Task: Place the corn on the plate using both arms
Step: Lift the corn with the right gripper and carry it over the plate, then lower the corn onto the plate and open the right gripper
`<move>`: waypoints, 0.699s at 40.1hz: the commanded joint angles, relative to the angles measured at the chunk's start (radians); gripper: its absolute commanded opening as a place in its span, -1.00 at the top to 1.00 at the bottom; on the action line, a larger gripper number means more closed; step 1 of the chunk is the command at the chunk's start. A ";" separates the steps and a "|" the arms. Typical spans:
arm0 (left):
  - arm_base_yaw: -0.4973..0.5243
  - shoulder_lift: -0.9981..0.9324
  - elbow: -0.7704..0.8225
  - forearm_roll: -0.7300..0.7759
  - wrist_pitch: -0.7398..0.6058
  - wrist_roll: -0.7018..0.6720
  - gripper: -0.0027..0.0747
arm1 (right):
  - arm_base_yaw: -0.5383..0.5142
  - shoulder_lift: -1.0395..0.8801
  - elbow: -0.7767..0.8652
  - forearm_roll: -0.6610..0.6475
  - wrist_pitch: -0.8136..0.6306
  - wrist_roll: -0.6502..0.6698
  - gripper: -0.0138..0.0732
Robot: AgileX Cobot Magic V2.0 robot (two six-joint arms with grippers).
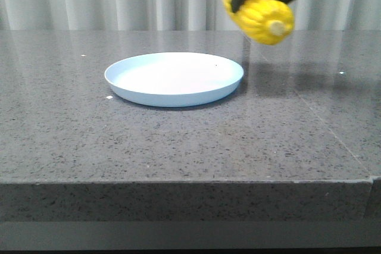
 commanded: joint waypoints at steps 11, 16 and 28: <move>-0.001 0.012 -0.026 0.008 -0.074 -0.008 0.98 | 0.181 0.106 -0.154 -0.135 -0.020 0.252 0.53; -0.001 0.012 -0.026 0.008 -0.074 -0.008 0.98 | 0.182 0.144 -0.154 -0.134 -0.031 0.286 0.52; -0.001 0.012 -0.026 0.008 -0.074 -0.008 0.98 | 0.182 0.171 -0.154 -0.130 -0.029 0.286 0.00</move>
